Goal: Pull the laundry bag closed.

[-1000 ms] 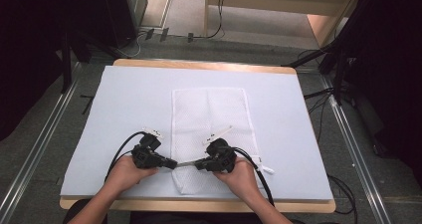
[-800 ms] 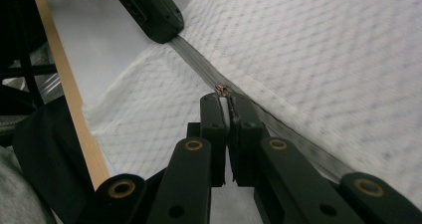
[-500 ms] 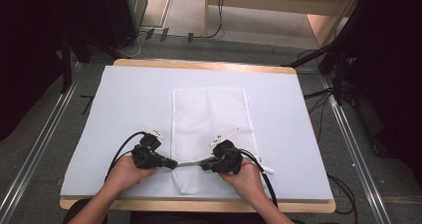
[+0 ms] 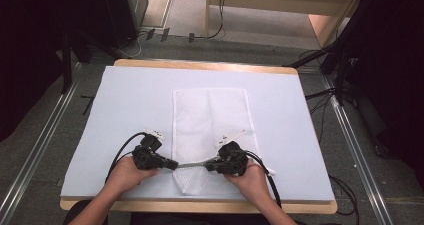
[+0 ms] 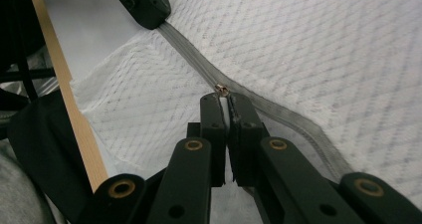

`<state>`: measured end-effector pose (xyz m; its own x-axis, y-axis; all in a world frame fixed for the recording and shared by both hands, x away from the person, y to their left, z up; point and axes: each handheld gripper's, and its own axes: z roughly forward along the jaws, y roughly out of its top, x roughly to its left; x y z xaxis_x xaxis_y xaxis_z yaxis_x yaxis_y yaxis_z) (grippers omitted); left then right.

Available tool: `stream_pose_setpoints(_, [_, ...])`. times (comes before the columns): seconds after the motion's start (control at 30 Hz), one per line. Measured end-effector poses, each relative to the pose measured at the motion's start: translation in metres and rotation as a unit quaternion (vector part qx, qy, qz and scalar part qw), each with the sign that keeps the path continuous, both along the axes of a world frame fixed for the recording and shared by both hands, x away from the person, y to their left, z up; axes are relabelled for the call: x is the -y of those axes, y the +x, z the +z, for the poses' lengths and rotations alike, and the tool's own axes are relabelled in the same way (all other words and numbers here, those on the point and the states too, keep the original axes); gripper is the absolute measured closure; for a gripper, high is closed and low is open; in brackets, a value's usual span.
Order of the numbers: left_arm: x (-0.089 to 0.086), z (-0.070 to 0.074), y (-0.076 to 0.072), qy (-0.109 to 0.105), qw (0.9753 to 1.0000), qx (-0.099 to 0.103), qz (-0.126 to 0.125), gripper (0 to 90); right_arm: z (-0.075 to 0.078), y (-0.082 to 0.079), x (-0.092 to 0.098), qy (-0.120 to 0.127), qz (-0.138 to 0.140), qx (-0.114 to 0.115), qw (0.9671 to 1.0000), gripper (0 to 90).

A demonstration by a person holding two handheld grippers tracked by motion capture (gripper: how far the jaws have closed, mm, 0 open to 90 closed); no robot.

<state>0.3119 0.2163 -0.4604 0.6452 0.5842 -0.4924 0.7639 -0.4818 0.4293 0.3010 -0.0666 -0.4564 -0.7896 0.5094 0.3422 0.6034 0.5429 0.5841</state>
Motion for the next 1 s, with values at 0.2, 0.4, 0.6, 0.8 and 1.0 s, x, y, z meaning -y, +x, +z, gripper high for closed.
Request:
stream_pose_setpoints(0.2, [0.0, 0.0, 0.0, 0.0, 1.0, -0.001, -0.001, 90.0, 0.0, 0.0, 0.007, 0.002, -0.006, -0.003, 1.0, 88.7])
stream_pose_setpoints(0.4, [0.0, 0.0, 0.001, -0.002, 1.0, -0.001, -0.002, 90.0, 0.0, 0.001, 0.018, 0.004, -0.014, -0.003, 0.9999, 88.7])
stream_pose_setpoints(0.6, [0.0, 0.0, 0.001, -0.002, 1.0, -0.001, -0.002, 90.0, 0.001, -0.001, 0.023, 0.001, -0.019, -0.001, 0.9998, 88.7])
stream_pose_setpoints(0.8, [0.0, 0.0, 0.0, -0.001, 1.0, -0.001, -0.002, 90.0, 0.003, 0.001, 0.032, 0.004, -0.024, 0.003, 0.9997, 88.6])
stream_pose_setpoints(1.0, [0.0, 0.0, 0.0, -0.001, 1.0, -0.001, -0.002, 90.0, 0.002, -0.002, 0.038, 0.001, -0.031, -0.003, 0.9995, 88.7])
